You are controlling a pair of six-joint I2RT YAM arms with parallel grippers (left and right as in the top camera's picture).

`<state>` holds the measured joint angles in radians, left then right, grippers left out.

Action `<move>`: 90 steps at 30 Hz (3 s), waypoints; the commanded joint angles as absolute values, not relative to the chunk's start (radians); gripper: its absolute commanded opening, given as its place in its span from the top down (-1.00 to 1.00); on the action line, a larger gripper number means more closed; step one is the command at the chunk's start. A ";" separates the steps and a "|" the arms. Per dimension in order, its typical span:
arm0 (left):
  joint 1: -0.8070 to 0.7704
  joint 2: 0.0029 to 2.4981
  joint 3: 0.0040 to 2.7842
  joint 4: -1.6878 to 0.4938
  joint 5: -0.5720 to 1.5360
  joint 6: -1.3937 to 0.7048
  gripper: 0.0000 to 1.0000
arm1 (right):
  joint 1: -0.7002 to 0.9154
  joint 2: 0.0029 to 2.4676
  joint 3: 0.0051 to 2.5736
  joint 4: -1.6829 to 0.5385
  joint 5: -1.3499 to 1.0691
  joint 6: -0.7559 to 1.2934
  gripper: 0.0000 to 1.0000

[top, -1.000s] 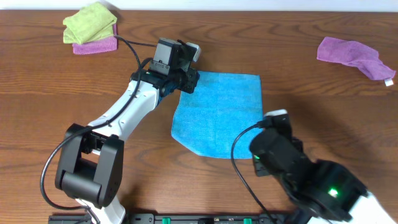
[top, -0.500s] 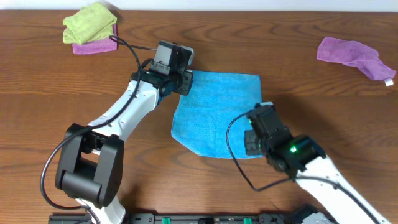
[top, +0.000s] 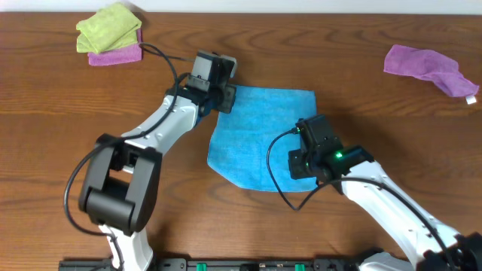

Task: Fold the cloth

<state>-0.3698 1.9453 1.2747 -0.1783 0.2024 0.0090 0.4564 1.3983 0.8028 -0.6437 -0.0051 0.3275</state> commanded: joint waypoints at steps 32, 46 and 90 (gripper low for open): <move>-0.375 2.080 1.293 -0.027 0.269 0.022 0.88 | 0.445 1.465 0.746 -0.762 -0.056 0.344 0.97; -0.387 2.138 1.293 0.045 0.302 0.024 0.89 | 0.444 1.467 0.704 -0.715 0.001 0.366 0.97; -0.439 2.138 1.293 0.059 0.018 0.023 0.88 | 0.053 1.568 0.645 -0.685 0.183 0.496 0.97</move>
<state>-0.4404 2.1189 1.2751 0.0708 0.1093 0.0090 0.0868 1.5177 0.6899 -0.6796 0.0715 0.4759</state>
